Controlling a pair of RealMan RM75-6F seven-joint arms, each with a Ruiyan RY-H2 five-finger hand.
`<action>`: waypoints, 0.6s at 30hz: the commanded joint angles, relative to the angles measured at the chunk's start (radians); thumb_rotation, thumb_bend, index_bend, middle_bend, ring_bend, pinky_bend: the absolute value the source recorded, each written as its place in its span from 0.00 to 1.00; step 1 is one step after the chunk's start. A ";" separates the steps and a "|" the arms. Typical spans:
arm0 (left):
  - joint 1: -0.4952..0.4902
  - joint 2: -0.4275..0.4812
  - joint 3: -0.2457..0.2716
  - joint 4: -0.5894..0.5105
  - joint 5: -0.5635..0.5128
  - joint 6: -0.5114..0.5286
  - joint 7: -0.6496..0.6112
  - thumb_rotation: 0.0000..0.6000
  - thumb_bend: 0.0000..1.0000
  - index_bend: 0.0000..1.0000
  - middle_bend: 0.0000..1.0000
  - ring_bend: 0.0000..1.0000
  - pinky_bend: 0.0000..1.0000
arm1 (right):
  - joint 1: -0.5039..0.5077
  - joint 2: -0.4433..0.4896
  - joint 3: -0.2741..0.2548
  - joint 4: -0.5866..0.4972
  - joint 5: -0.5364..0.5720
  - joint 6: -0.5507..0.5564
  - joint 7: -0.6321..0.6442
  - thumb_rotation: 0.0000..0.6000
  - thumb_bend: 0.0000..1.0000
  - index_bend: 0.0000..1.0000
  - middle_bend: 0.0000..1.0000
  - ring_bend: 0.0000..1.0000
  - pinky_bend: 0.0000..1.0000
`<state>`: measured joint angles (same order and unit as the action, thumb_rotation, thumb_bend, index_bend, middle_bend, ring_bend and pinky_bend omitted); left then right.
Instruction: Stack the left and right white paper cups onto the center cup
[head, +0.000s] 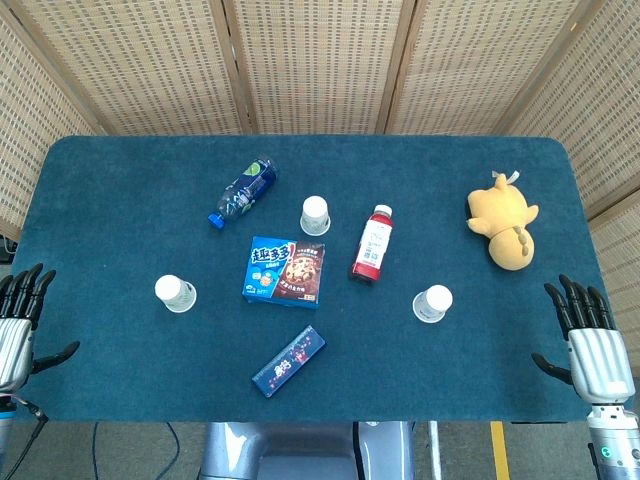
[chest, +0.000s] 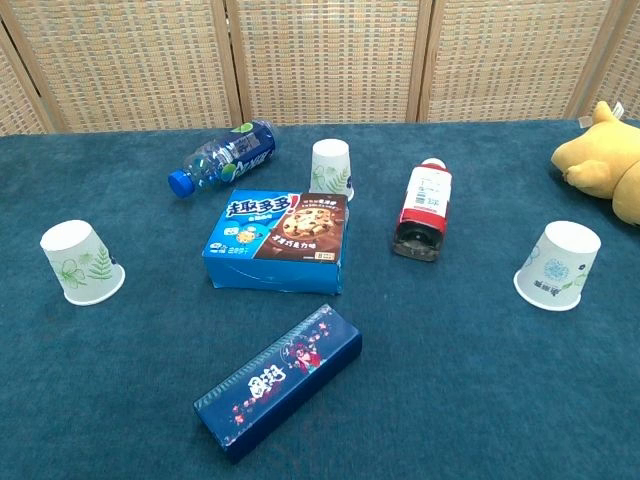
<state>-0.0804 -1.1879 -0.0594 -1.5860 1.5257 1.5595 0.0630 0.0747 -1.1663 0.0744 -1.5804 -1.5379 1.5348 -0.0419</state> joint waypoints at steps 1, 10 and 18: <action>0.000 0.002 0.000 -0.003 -0.001 -0.001 0.004 1.00 0.08 0.00 0.00 0.00 0.00 | 0.000 0.000 0.000 -0.002 0.002 -0.001 0.001 1.00 0.09 0.00 0.00 0.00 0.05; -0.002 -0.004 -0.005 0.003 -0.006 -0.003 -0.005 1.00 0.08 0.00 0.00 0.00 0.00 | 0.007 -0.017 -0.006 0.000 -0.007 -0.012 -0.018 1.00 0.09 0.00 0.00 0.00 0.04; -0.009 -0.001 -0.002 -0.001 -0.019 -0.030 -0.008 1.00 0.08 0.00 0.00 0.00 0.00 | 0.005 -0.020 -0.007 -0.002 -0.005 -0.011 -0.026 1.00 0.09 0.00 0.00 0.00 0.05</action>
<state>-0.0889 -1.1890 -0.0618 -1.5865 1.5080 1.5303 0.0551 0.0797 -1.1866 0.0678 -1.5822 -1.5425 1.5239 -0.0677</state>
